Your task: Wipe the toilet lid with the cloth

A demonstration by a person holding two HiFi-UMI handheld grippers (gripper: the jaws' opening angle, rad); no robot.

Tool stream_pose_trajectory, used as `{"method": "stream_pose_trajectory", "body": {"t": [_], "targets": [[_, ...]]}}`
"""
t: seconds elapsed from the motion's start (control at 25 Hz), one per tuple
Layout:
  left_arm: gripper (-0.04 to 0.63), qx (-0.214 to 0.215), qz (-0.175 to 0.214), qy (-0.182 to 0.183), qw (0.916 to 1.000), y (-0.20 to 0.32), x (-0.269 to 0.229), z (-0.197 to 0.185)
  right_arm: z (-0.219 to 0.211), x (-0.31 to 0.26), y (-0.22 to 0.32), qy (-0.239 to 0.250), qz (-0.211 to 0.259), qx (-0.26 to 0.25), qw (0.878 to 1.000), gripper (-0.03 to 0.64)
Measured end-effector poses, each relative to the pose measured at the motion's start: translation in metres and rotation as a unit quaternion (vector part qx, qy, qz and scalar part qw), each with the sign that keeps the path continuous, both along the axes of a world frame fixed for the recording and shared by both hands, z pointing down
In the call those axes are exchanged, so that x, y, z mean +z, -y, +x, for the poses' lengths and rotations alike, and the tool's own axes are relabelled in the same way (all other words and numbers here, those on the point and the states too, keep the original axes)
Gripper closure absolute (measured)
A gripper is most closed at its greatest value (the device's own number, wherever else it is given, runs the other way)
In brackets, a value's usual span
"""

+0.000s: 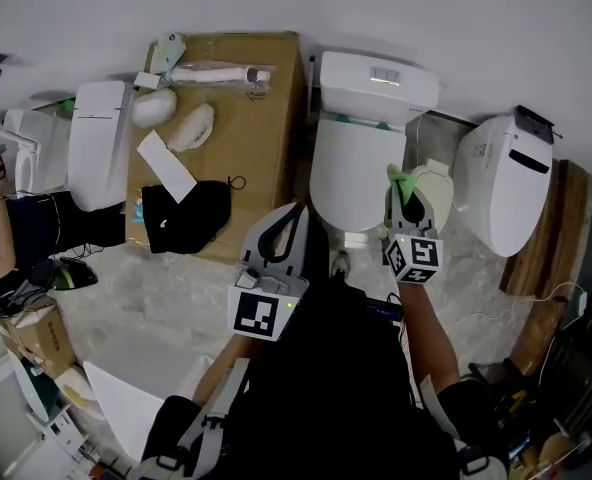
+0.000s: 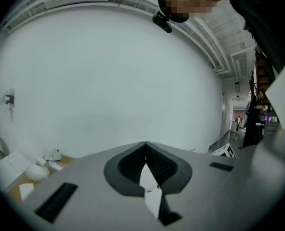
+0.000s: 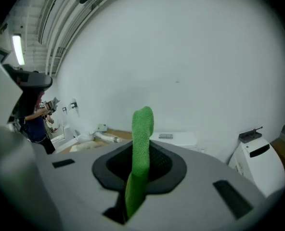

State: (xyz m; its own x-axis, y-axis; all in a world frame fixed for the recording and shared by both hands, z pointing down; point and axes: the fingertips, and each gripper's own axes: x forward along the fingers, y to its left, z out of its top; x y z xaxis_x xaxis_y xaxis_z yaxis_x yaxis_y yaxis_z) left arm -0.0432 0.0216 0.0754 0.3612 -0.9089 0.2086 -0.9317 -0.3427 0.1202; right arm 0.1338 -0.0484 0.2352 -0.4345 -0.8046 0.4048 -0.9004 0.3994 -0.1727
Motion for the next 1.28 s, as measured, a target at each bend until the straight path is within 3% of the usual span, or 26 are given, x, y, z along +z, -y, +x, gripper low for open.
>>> {"method": "stream_pose_trajectory", "body": {"t": [0.28, 0.56, 0.96, 1.16, 1.28], "targets": [[0.592, 0.012, -0.023, 0.005, 0.9996, 0.077, 0.049, -0.019, -0.01, 0.099, 0.084, -0.02, -0.053, 0.027, 0.998, 0.565], [0.592, 0.016, -0.057, -0.019, 0.9981, 0.123, 0.101, -0.031, -0.011, 0.205, 0.142, -0.054, -0.096, 0.05, 0.993, 0.565], [0.592, 0.023, -0.093, -0.023, 0.9952, 0.161, 0.186, -0.047, 0.002, 0.344, 0.184, -0.093, -0.132, 0.076, 0.984, 0.565], [0.592, 0.02, -0.085, -0.016, 0.996, 0.177, 0.219, -0.053, 0.009, 0.401, 0.2, -0.102, -0.141, 0.079, 0.982, 0.565], [0.592, 0.021, -0.087, -0.014, 0.9959, 0.18, 0.24, -0.055, 0.009, 0.442, 0.2, -0.108, -0.174, 0.082, 0.975, 0.565]]}}
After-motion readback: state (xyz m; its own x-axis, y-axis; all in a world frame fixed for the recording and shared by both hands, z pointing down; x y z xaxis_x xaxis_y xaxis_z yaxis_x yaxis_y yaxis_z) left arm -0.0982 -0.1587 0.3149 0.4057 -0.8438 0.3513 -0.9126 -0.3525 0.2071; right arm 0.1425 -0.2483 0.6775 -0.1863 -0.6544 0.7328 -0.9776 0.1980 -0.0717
